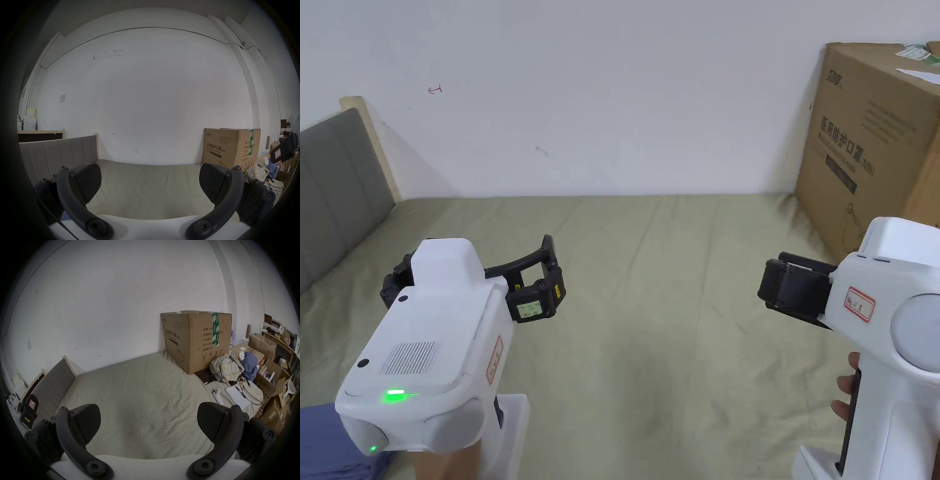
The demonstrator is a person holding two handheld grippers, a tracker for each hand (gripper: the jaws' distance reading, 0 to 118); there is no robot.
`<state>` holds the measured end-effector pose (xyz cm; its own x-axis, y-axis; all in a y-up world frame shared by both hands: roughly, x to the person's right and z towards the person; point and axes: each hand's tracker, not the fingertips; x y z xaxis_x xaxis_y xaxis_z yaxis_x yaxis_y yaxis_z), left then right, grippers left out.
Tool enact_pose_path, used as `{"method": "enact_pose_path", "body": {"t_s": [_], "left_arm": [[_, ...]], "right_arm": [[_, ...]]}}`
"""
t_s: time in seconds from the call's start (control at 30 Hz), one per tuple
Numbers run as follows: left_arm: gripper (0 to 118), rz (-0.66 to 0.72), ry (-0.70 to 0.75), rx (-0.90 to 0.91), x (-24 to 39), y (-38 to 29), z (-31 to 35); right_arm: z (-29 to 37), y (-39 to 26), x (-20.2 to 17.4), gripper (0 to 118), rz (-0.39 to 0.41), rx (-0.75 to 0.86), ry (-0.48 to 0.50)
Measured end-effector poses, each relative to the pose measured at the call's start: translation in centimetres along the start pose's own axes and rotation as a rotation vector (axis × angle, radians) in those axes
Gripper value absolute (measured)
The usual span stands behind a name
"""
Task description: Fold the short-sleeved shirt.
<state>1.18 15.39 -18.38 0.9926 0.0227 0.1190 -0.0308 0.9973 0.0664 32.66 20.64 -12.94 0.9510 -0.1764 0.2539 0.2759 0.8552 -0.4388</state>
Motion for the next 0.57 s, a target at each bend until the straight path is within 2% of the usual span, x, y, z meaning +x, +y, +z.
{"method": "enact_pose_path", "body": {"t_s": [0.27, 0.43, 0.57], "left_arm": [[118, -0.001, 0.005, -0.001, -0.14, -0.05, 0.13], [118, -0.003, 0.008, -0.001, -0.20, -0.04, 0.16], [118, 0.007, 0.006, 0.002, -0.30, 0.00, 0.22]], "right_arm": [[-0.27, -0.12, -0.05, 115, 0.053, 0.033, -0.004], [-0.24, -0.36, -0.25, 115, 0.052, 0.052, -0.009], [0.19, -0.60, -0.24, 115, 0.089, 0.167, 0.014]]}}
